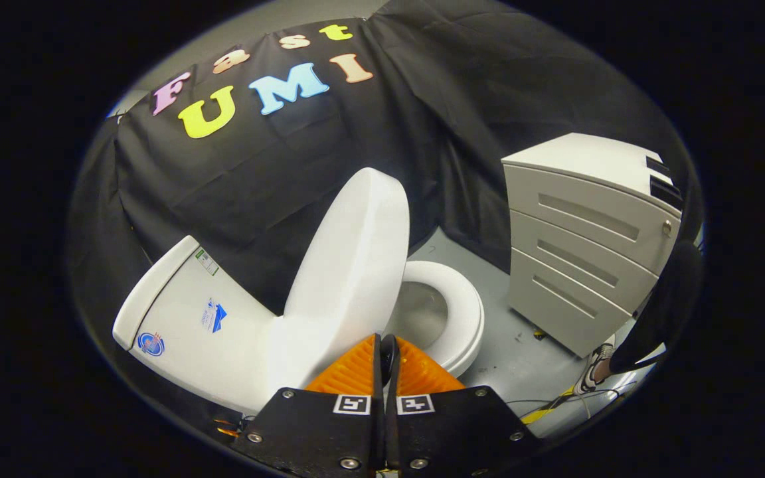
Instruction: Open the toilet lid.
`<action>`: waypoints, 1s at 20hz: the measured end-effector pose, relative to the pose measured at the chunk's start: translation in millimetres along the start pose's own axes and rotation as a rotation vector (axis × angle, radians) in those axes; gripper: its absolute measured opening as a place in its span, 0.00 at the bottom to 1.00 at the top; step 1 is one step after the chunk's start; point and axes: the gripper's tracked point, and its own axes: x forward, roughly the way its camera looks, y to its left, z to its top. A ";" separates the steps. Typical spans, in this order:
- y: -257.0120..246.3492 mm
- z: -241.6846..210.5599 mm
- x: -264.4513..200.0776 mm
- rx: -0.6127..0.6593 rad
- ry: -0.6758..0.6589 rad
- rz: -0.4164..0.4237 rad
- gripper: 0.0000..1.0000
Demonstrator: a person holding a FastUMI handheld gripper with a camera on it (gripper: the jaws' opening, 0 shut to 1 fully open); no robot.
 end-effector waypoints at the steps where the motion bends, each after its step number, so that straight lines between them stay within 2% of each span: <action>1: 2.1 1.4 -1.0 -0.024 -0.003 -0.009 0.00; 13: 49.3 20.9 -26.6 -0.276 -0.068 -0.069 0.00; 20: 83.1 27.2 -40.2 -0.375 -0.126 -0.052 0.00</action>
